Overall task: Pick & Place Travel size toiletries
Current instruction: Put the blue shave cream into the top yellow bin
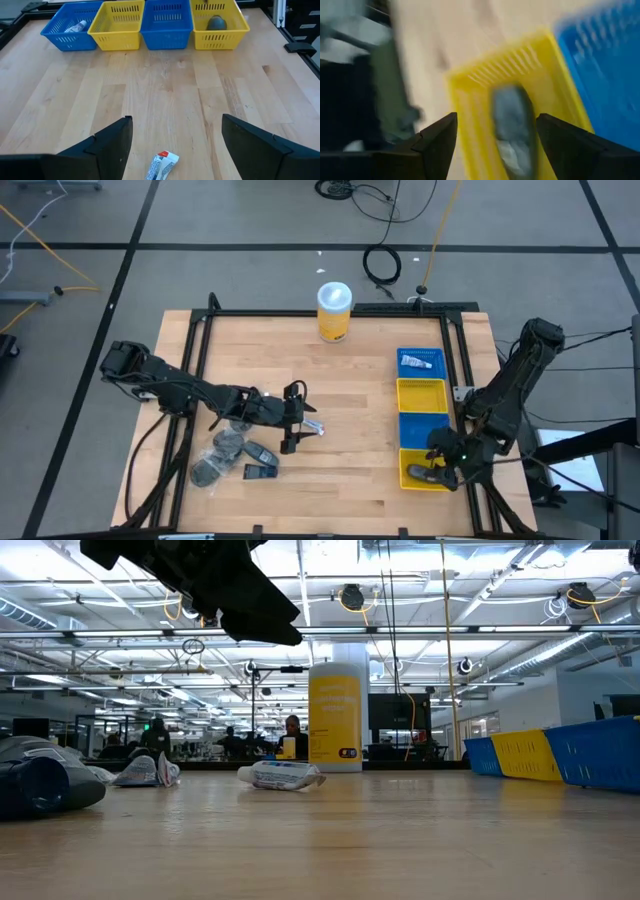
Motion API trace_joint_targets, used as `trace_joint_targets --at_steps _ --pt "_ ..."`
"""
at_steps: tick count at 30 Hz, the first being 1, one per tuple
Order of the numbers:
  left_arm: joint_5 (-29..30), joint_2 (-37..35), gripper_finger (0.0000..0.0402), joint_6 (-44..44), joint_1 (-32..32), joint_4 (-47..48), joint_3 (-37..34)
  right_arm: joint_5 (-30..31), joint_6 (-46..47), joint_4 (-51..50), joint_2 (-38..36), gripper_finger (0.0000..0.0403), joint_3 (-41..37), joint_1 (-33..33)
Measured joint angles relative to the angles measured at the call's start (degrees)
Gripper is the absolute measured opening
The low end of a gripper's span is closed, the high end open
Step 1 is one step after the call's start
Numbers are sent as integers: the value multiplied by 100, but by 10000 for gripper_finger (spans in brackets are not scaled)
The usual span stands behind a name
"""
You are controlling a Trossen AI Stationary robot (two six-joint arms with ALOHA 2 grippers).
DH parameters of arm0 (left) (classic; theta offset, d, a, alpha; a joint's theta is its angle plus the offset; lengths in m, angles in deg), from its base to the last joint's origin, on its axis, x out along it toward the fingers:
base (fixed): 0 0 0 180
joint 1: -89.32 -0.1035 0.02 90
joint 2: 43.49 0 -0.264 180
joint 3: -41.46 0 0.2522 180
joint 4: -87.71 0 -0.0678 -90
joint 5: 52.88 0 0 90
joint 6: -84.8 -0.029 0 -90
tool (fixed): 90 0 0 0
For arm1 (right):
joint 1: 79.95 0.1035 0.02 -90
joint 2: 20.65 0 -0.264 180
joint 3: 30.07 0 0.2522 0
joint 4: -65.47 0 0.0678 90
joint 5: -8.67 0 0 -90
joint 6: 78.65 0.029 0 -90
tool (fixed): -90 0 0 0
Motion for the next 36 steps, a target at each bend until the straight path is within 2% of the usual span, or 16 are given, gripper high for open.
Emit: trace_joint_targets --at_steps 7,12,18,23,27,30,32,36 --pt "26 0 298 -207 214 315 0 1768 -3332 1961 -136 258 4 -308" --pt "867 -2 301 266 554 1520 0 1759 -5171 3060 324 258 6 -975" --pt "2333 -2 286 1586 1186 2823 0 1729 -6106 3814 1260 258 6 -1995" --pt "3481 -7 267 2759 1750 3539 -162 846 -6749 4841 2153 258 6 -2858" --pt "3539 -173 254 4090 1982 4011 -520 -192 -7053 5899 2867 258 6 -3404" --pt "3565 -411 251 5268 2044 4265 -816 -751 -7067 6475 3299 258 6 -3677" --pt "3525 -587 253 6078 2013 4541 -1002 -951 -7066 6710 3537 258 6 -3802" --pt "3474 -1063 260 7714 1792 4743 -1450 -963 -7061 6865 3821 258 6 -3912"
